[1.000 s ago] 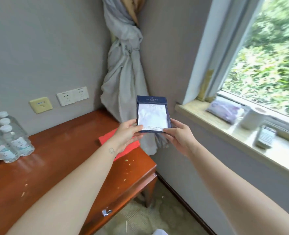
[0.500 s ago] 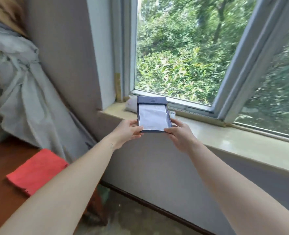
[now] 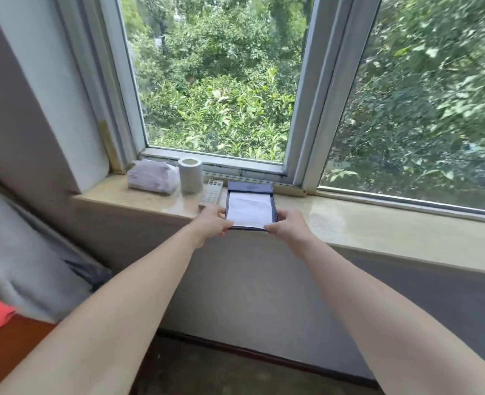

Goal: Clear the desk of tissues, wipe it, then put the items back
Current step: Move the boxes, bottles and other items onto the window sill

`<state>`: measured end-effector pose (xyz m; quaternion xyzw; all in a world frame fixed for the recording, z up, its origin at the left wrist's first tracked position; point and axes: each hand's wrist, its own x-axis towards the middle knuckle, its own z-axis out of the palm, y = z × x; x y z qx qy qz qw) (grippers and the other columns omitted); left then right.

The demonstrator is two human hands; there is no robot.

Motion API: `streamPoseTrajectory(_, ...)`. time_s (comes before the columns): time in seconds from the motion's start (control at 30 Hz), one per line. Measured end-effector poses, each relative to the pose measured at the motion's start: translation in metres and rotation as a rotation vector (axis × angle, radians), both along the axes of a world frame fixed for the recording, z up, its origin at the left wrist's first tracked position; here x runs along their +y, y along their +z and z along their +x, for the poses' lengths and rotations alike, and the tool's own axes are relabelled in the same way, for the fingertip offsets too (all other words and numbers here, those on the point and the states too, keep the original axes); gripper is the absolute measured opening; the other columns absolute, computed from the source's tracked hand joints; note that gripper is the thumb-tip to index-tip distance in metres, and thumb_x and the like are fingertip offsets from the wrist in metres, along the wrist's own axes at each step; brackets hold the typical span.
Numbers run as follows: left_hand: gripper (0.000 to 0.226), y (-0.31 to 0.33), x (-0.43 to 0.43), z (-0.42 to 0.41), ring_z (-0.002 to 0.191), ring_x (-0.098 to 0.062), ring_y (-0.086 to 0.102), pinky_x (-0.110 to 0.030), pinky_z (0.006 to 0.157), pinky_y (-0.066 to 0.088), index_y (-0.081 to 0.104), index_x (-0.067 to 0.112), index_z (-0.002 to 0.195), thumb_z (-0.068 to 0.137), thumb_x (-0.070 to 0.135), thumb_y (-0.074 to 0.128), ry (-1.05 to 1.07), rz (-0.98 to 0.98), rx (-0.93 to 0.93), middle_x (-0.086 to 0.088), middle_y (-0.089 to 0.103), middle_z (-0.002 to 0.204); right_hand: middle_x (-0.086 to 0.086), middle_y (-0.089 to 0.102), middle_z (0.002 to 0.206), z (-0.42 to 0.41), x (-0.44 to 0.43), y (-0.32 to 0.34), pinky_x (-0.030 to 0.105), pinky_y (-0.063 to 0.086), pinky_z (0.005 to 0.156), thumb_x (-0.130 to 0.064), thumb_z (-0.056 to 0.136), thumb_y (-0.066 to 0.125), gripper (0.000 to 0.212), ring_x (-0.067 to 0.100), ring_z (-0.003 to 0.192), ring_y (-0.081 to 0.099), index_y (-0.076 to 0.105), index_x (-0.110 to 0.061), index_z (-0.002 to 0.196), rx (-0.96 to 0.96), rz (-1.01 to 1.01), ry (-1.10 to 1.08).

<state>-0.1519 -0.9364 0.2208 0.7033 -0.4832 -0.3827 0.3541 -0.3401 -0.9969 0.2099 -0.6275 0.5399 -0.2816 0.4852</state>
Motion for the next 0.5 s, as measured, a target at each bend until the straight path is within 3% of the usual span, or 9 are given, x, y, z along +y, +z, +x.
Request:
streamPoseTrajectory(0.1, 0.012, -0.009, -0.019, -0.006, 0.071, -0.017, 0.052, -0.023, 0.063, 0.039, 0.064, 0.01, 0.099, 0.092, 0.002, 0.059, 0.03, 0.042, -0.091, -0.005, 0.058, 0.079, 0.005, 0.072, 0.092, -0.002, -0.028, -0.021, 0.044, 0.055, 0.088, -0.022, 0.055, 0.069, 0.034, 0.028, 0.093, 0.068, 0.07, -0.015, 0.088, 0.067, 0.002, 0.009)
streamPoseTrajectory(0.2, 0.033, -0.014, -0.034, -0.008, 0.096, -0.026, 0.058, -0.025, 0.078, 0.041, 0.06, 0.008, 0.126, 0.093, 0.008, 0.06, 0.08, 0.069, -0.183, -0.014, 0.063, 0.111, 0.007, 0.07, 0.101, 0.001, -0.038, -0.023, 0.045, 0.054, 0.091, -0.029, 0.057, 0.076, 0.048, 0.027, 0.096, 0.068, 0.067, -0.02, 0.103, 0.14, -0.004, 0.009)
streamPoseTrajectory(0.3, 0.041, -0.019, -0.045, -0.006, 0.115, -0.031, 0.057, -0.031, 0.094, 0.045, 0.054, 0.013, 0.134, 0.093, 0.011, 0.059, 0.114, 0.078, -0.291, -0.016, 0.06, 0.128, 0.008, 0.066, 0.114, 0.007, -0.04, -0.014, 0.04, 0.052, 0.094, -0.022, 0.071, 0.08, 0.061, 0.027, 0.105, 0.064, 0.058, -0.02, 0.127, 0.22, -0.05, 0.039)
streamPoseTrajectory(0.5, 0.037, -0.028, -0.056, 0.005, 0.123, -0.026, 0.051, -0.029, 0.096, 0.04, 0.057, 0.021, 0.128, 0.092, 0.019, 0.064, 0.005, 0.042, -0.507, -0.012, 0.049, 0.138, 0.008, 0.063, 0.117, 0.022, -0.051, -0.014, 0.033, 0.049, 0.095, -0.013, 0.08, 0.074, 0.044, 0.026, 0.109, 0.061, 0.062, -0.01, 0.123, 0.371, -0.144, 0.144)
